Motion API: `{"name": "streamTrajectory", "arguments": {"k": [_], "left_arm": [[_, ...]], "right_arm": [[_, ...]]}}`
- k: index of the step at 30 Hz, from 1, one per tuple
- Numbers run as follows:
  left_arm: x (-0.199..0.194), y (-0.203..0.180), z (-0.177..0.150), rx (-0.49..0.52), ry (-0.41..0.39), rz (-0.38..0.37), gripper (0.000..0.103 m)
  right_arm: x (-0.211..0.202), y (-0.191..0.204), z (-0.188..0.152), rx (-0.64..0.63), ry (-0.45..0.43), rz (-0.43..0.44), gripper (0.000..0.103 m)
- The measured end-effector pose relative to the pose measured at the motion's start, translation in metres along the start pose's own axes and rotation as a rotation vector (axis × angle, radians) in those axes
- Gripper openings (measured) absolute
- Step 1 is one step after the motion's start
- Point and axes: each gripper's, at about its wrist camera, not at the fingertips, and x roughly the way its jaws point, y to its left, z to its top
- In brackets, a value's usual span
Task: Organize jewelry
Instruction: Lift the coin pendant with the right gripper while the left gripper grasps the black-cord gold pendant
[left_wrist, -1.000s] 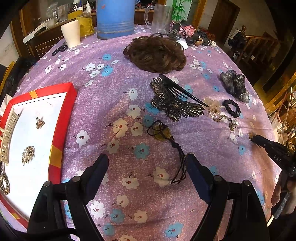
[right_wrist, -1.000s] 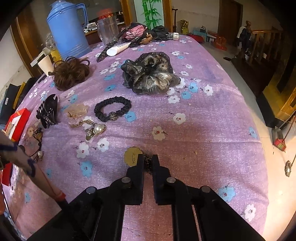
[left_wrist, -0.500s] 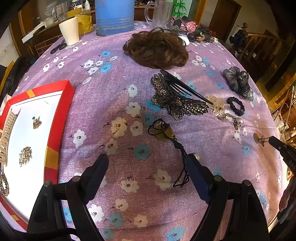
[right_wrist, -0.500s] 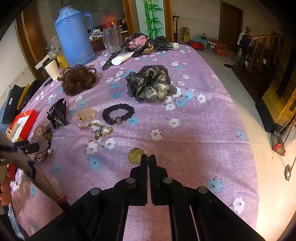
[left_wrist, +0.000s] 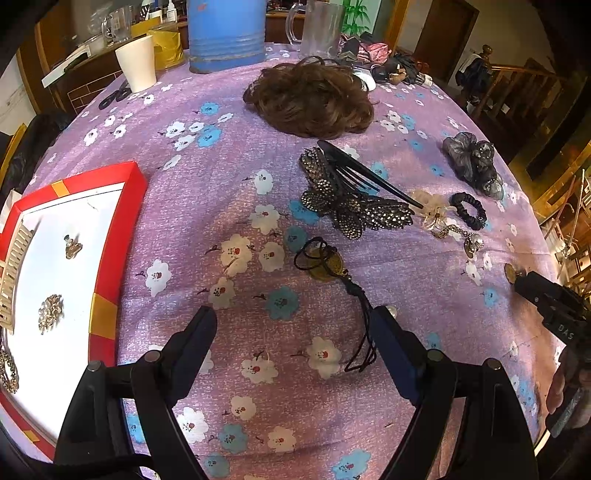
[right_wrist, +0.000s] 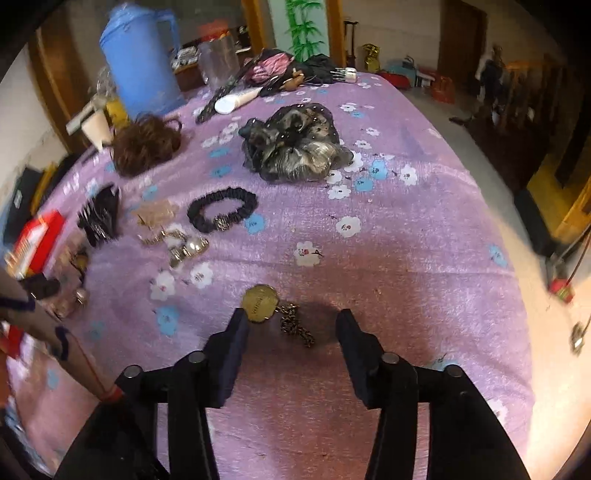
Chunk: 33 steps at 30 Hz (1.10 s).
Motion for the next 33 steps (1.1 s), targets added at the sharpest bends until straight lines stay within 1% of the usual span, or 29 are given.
{"name": "streamTrajectory", "arguments": {"k": [1, 3, 9, 10, 12, 16, 20, 23, 28, 32, 33], "left_arm": [[0.000, 0.000, 0.000, 0.002, 0.000, 0.001, 0.084], [-0.001, 0.000, 0.000, 0.001, -0.001, -0.002, 0.084], [-0.002, 0.000, 0.000, -0.001, -0.005, -0.005, 0.084], [-0.002, 0.001, 0.000, -0.002, -0.005, -0.003, 0.084], [-0.002, 0.001, 0.000, -0.005, -0.006, -0.003, 0.084], [0.001, 0.007, 0.000, -0.019, 0.003, 0.003, 0.084], [0.005, 0.011, 0.001, -0.032, 0.010, 0.009, 0.084], [0.008, 0.012, 0.002, -0.036, 0.021, 0.005, 0.084], [0.016, 0.005, 0.014, -0.029, 0.031, 0.013, 0.084], [0.023, -0.001, 0.025, -0.026, 0.039, 0.015, 0.084], [0.025, -0.004, 0.028, -0.022, 0.045, 0.020, 0.082]], "right_arm": [[0.000, 0.000, 0.000, -0.011, 0.001, 0.000, 0.033], [0.000, 0.002, 0.002, -0.026, 0.007, 0.016, 0.022], [0.003, 0.007, 0.003, -0.059, 0.013, -0.001, 0.022], [0.002, 0.007, 0.002, -0.061, 0.013, 0.000, 0.020], [0.001, 0.010, 0.000, -0.090, 0.024, -0.024, 0.008], [-0.006, 0.008, -0.005, -0.076, 0.017, -0.012, 0.006], [-0.023, 0.007, -0.006, -0.044, -0.037, 0.012, 0.006], [-0.033, 0.014, -0.005, -0.060, -0.058, 0.016, 0.006], [-0.041, 0.026, -0.002, -0.085, -0.079, 0.037, 0.006], [-0.039, 0.034, -0.001, -0.089, -0.082, 0.055, 0.006], [-0.039, 0.034, -0.001, -0.089, -0.082, 0.056, 0.006]]}}
